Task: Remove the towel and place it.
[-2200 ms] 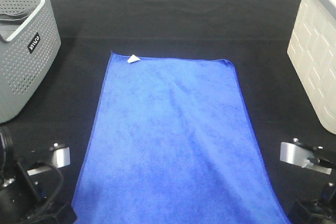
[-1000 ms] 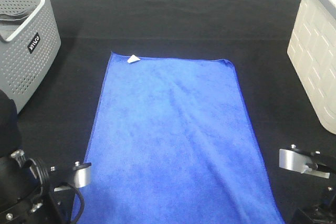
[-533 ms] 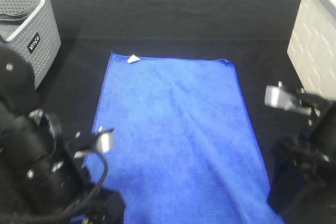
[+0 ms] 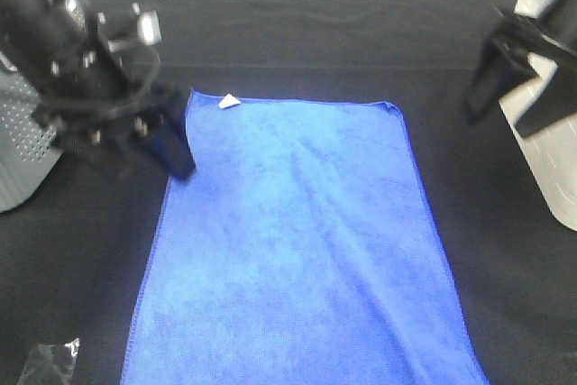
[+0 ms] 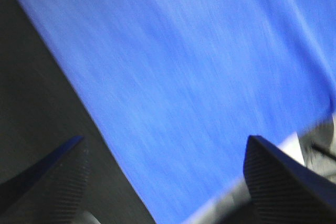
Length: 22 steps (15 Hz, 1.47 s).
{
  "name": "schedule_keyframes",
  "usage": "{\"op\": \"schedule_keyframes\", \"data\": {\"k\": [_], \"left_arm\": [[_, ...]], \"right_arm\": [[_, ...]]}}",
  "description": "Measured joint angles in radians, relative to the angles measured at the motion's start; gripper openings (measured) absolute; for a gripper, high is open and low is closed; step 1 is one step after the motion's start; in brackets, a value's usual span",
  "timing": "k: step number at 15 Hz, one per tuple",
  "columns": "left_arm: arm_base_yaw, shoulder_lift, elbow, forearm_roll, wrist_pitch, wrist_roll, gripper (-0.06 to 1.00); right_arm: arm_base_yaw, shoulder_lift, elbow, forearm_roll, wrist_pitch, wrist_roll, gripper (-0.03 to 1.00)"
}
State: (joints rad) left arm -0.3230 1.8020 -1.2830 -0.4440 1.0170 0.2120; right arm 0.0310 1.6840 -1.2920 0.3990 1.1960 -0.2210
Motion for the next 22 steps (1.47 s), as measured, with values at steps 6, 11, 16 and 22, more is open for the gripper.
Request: {"op": "schedule_keyframes", "data": {"k": [6, 11, 16, 22], "left_arm": [[0.131, 0.255, -0.366, 0.005, 0.041, 0.043, 0.74], [0.193, 0.535, -0.712, 0.009, 0.108, 0.051, 0.75], [0.195, 0.788, -1.018, -0.005, 0.13, 0.066, 0.74], [0.195, 0.891, -1.114, -0.078, 0.126, 0.119, 0.74]], "right_arm": [[0.0, 0.31, -0.407, -0.038, 0.017, -0.01, 0.81], [0.0, 0.51, -0.663, -0.05, 0.0, -0.027, 0.82], [0.0, 0.61, -0.667, 0.006, -0.045, -0.104, 0.82], [0.0, 0.703, -0.667, 0.018, -0.141, -0.121, 0.82]]}}
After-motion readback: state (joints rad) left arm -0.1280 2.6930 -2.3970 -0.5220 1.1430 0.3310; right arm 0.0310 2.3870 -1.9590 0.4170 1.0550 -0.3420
